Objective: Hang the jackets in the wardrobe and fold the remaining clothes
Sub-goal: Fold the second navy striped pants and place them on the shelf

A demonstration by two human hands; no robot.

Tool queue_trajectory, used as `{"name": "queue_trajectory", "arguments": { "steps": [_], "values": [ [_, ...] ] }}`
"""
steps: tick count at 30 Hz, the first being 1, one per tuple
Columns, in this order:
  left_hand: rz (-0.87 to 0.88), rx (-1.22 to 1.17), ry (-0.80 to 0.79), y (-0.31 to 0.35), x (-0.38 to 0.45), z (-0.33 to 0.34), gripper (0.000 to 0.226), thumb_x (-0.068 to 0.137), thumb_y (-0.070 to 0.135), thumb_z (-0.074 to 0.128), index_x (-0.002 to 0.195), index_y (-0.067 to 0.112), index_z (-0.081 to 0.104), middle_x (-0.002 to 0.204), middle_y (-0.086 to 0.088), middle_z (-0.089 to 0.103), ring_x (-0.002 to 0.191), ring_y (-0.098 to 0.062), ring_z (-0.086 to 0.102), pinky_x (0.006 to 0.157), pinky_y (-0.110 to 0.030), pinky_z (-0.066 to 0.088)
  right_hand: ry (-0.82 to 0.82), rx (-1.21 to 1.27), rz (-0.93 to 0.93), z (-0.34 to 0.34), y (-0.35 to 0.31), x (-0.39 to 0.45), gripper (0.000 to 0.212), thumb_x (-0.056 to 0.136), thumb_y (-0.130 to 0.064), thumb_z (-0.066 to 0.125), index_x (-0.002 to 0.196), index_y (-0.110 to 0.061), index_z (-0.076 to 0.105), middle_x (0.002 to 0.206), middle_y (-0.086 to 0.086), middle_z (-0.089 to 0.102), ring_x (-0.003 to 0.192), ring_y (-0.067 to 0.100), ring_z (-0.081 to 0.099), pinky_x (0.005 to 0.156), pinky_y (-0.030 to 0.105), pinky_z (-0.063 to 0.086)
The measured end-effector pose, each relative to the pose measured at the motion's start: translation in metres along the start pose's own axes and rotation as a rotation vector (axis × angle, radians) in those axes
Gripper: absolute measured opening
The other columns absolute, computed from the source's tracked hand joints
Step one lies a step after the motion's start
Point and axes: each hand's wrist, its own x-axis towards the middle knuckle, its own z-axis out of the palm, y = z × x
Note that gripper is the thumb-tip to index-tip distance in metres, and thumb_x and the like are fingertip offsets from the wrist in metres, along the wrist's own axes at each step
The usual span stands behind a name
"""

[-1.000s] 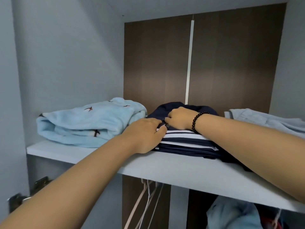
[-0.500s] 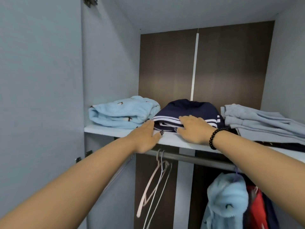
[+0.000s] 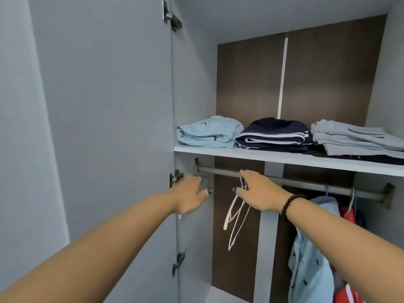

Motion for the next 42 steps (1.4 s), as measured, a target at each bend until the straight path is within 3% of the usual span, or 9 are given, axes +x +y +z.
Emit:
{"name": "queue_trajectory", "arguments": {
  "steps": [4, 7, 16, 21, 27, 31, 35, 39, 42],
  "values": [
    [-0.088, -0.02, 0.012, -0.021, -0.054, 0.008, 0.061, 0.103, 0.046, 0.028, 0.149, 0.007, 0.025, 0.157, -0.011, 0.024, 0.144, -0.024, 0.024, 0.114, -0.034, 0.021, -0.032, 0.084, -0.101, 0.016, -0.034, -0.02, 0.074, 0.096, -0.043, 0.048, 0.154, -0.015, 0.013, 0.16, 0.001, 0.015, 0.141, 0.02, 0.031, 0.109, 0.026, 0.027],
    [-0.181, -0.027, 0.028, -0.034, -0.097, 0.019, 0.068, 0.102, 0.052, 0.025, 0.153, 0.008, 0.017, 0.162, -0.008, 0.014, 0.15, -0.02, 0.007, 0.118, -0.034, 0.011, -0.084, 0.132, -0.194, 0.03, -0.064, -0.036, 0.074, 0.095, -0.039, 0.052, 0.154, -0.015, 0.013, 0.16, 0.001, 0.014, 0.141, 0.022, 0.031, 0.109, 0.027, 0.028],
    [-0.56, -0.116, 0.072, -0.051, -0.244, 0.054, 0.069, 0.099, 0.056, 0.023, 0.148, 0.007, 0.028, 0.157, -0.009, 0.027, 0.146, -0.021, 0.021, 0.116, -0.033, 0.018, -0.278, 0.335, -0.491, 0.095, -0.139, -0.1, 0.048, 0.09, -0.034, 0.058, 0.134, -0.018, 0.044, 0.136, 0.002, 0.045, 0.126, 0.013, 0.039, 0.087, 0.015, 0.025],
    [-0.776, -0.152, 0.111, -0.053, -0.347, 0.089, 0.072, 0.098, 0.058, 0.025, 0.154, 0.013, 0.017, 0.162, -0.004, 0.015, 0.149, -0.017, 0.009, 0.119, -0.032, 0.008, -0.48, 0.339, -0.636, 0.141, -0.184, -0.151, 0.064, 0.092, -0.04, 0.055, 0.146, -0.017, 0.029, 0.151, -0.001, 0.03, 0.135, 0.013, 0.032, 0.096, 0.016, 0.024],
    [-1.014, -0.23, 0.16, -0.048, -0.472, 0.119, 0.05, 0.1, 0.053, 0.03, 0.133, 0.018, 0.044, 0.151, -0.006, 0.038, 0.137, -0.022, 0.036, 0.103, -0.028, 0.027, -0.655, 0.32, -0.78, 0.176, -0.252, -0.224, 0.067, 0.094, -0.038, 0.053, 0.15, -0.015, 0.024, 0.156, -0.001, 0.021, 0.14, 0.016, 0.028, 0.1, 0.018, 0.025],
    [-1.121, -0.272, 0.187, -0.051, -0.549, 0.134, 0.067, 0.1, 0.055, 0.027, 0.154, 0.016, 0.02, 0.161, -0.001, 0.02, 0.147, -0.019, 0.019, 0.118, -0.033, 0.015, -0.717, 0.314, -0.873, 0.194, -0.307, -0.269, 0.056, 0.093, -0.033, 0.055, 0.141, -0.01, 0.036, 0.149, 0.003, 0.032, 0.131, 0.02, 0.04, 0.091, 0.02, 0.035],
    [-1.161, -0.326, 0.204, -0.067, -0.622, 0.145, 0.057, 0.102, 0.049, 0.029, 0.149, 0.017, 0.032, 0.152, -0.002, 0.037, 0.142, -0.024, 0.031, 0.115, -0.033, 0.025, -0.818, 0.303, -0.958, 0.221, -0.369, -0.312, 0.067, 0.094, -0.034, 0.055, 0.149, -0.014, 0.024, 0.156, -0.001, 0.021, 0.141, 0.016, 0.026, 0.101, 0.018, 0.024],
    [-1.232, -0.428, 0.257, -0.09, -0.697, 0.154, 0.034, 0.102, 0.041, 0.037, 0.132, 0.029, 0.049, 0.131, 0.009, 0.055, 0.13, -0.019, 0.045, 0.097, -0.008, 0.03, -0.891, 0.261, -1.0, 0.253, -0.439, -0.36, 0.065, 0.093, -0.031, 0.055, 0.149, -0.014, 0.024, 0.154, 0.0, 0.023, 0.137, 0.017, 0.031, 0.102, 0.021, 0.028],
    [-1.319, -0.483, 0.237, -0.114, -0.754, 0.161, 0.054, 0.102, 0.041, 0.037, 0.146, 0.01, 0.034, 0.15, -0.007, 0.039, 0.142, -0.022, 0.031, 0.111, -0.022, 0.023, -0.964, 0.242, -1.019, 0.283, -0.493, -0.398, 0.065, 0.093, -0.029, 0.055, 0.149, -0.015, 0.025, 0.154, -0.001, 0.022, 0.129, 0.015, 0.038, 0.103, 0.023, 0.032]
  ]
}}
